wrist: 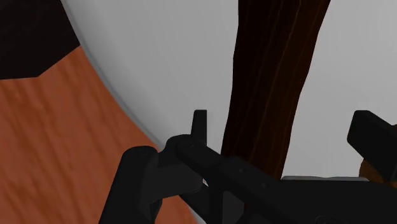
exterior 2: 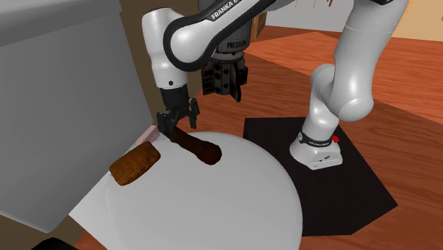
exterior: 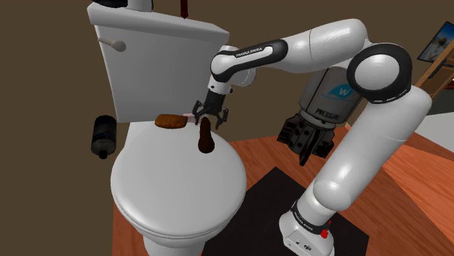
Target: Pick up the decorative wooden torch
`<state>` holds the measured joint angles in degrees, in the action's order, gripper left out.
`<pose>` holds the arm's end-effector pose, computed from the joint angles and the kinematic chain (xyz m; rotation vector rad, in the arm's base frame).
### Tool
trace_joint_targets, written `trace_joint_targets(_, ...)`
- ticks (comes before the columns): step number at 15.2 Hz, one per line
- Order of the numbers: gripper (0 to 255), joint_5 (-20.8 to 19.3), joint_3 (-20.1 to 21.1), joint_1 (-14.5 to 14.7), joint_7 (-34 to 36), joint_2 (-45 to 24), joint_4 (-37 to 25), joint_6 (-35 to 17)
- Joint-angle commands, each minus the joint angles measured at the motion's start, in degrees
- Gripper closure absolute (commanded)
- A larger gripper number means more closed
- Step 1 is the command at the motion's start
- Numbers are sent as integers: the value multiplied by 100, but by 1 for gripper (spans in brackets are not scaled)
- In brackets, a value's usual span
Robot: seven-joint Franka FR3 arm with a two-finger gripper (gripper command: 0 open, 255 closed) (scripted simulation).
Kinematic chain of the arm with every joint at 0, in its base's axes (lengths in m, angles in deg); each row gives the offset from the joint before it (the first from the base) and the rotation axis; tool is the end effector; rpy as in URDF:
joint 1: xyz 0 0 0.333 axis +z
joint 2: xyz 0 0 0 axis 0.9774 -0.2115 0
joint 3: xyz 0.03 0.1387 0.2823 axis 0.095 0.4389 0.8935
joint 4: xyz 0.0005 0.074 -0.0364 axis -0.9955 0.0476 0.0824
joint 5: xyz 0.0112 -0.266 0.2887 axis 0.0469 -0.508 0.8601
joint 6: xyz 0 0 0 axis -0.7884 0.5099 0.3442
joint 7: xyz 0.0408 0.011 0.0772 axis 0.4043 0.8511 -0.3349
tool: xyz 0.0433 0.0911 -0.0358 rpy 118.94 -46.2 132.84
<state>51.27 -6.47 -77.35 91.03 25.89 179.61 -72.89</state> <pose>0.5279 0.0582 0.3903 -2.7686 0.8592 0.2473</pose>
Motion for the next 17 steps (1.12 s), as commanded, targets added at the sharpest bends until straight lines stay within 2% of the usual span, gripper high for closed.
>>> trace_joint_targets(1, 0, 31, -3, -3, -45, -97, 52, -144)
trace_joint_targets(6, 0, 72, 6, 5, -120, -236, 173, -397)
trace_joint_targets(7, 255, 73, 7, 6, -121, -231, 182, -401)
trace_joint_targets(17, 255, 60, 3, 3, -99, -196, 141, -326)
